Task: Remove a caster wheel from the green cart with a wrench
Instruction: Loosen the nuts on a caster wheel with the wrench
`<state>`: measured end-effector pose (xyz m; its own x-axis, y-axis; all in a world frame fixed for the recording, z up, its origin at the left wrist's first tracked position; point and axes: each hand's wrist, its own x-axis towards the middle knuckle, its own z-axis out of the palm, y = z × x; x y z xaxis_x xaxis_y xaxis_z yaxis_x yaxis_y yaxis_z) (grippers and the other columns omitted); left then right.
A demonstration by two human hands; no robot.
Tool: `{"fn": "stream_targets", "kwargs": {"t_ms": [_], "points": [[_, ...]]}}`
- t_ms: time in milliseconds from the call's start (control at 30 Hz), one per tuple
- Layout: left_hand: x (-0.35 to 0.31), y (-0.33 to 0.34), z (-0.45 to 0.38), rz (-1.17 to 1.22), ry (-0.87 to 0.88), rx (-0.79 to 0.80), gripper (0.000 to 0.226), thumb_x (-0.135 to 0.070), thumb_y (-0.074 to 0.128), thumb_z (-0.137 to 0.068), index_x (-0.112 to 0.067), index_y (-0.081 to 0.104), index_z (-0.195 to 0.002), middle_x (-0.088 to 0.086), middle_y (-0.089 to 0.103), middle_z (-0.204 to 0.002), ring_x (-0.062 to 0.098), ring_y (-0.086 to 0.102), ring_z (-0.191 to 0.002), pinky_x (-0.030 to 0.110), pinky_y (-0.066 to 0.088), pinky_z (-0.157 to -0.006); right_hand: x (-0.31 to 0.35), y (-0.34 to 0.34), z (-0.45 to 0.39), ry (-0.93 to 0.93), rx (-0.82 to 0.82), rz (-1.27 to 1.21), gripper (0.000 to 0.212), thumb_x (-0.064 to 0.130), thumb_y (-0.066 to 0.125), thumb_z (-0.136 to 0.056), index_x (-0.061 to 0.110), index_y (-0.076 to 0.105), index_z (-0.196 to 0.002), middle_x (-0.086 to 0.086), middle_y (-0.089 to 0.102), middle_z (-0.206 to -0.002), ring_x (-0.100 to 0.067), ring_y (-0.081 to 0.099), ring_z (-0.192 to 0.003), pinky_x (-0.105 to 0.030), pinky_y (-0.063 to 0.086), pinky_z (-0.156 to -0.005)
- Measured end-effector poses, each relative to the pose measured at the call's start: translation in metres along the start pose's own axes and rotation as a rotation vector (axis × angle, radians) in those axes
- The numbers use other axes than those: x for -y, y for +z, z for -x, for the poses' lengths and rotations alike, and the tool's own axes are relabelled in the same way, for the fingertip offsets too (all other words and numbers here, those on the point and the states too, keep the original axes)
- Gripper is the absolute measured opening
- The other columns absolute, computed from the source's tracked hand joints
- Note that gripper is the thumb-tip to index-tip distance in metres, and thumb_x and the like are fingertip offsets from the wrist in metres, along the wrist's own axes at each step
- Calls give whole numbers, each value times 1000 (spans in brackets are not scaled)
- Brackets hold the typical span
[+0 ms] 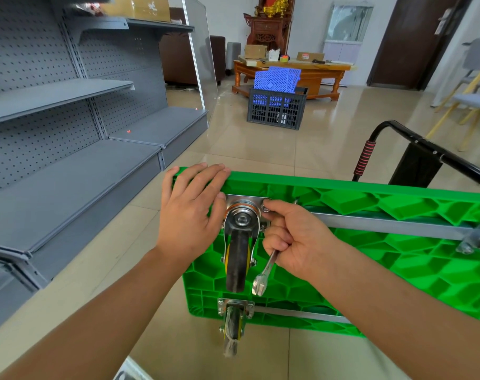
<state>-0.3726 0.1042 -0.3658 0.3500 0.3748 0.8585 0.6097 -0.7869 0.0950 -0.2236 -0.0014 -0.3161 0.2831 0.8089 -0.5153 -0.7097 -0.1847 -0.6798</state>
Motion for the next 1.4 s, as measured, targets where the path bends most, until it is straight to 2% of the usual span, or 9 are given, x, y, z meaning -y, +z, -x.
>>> {"fn": "stream_targets", "kwargs": {"t_ms": [300,567,700,800,967,1033,1300,1400], "points": [[-2,-2,0,2,-17,41,39,-22,48,-101,-15,64,-135,-4,63,-137,24,53,-131,52,27,-117,-3,-7,1,5,-8,0,18,16,64,-95,8,54,-83,8,23,-40,-5,18,-29,-19,18,-26],[-25,-19,1,57,-108,189,44,-28,40,-103,-12,63,-137,0,58,-143,27,47,-138,58,22,-121,5,-9,16,14,16,38,21,19,64,-95,9,54,-79,8,22,-40,-5,17,-29,-18,15,-27],[-56,-28,5,168,-34,233,40,-26,42,-103,-8,68,-128,6,60,-140,29,50,-135,50,36,-116,13,-23,27,11,22,116,21,23,65,-95,10,56,-81,8,20,-43,-6,15,-30,-18,14,-27],[-84,-31,6,247,12,265,37,-23,44,-102,-5,71,-121,7,66,-129,25,56,-123,39,41,-111,18,-48,32,12,-2,187,21,24,67,-94,11,57,-81,8,19,-46,-6,14,-33,-17,13,-29],[-131,-17,22,320,23,436,40,-25,42,-102,-2,69,-120,8,67,-118,19,57,-112,18,33,-108,18,-101,33,39,-45,283,20,25,67,-94,10,59,-83,8,19,-49,-6,14,-35,-19,13,-30],[-147,-8,32,339,21,506,42,-27,40,-102,-3,68,-122,7,67,-117,17,58,-110,16,33,-105,15,-124,30,58,-54,297,21,26,66,-95,11,59,-82,8,19,-50,-6,14,-35,-19,13,-30],[-177,49,111,318,36,886,50,-38,30,-101,-15,67,-124,1,69,-113,20,63,-103,36,54,-93,-22,-231,0,179,-162,386,22,27,64,-95,12,59,-79,8,17,-49,-6,14,-35,-18,13,-31],[-180,72,145,280,45,1049,45,-44,22,-100,-25,63,-109,-5,63,-104,19,60,-97,40,55,-84,-43,-267,-9,240,-222,469,21,26,64,-96,12,58,-81,7,18,-51,-7,13,-38,-19,10,-36]]}}
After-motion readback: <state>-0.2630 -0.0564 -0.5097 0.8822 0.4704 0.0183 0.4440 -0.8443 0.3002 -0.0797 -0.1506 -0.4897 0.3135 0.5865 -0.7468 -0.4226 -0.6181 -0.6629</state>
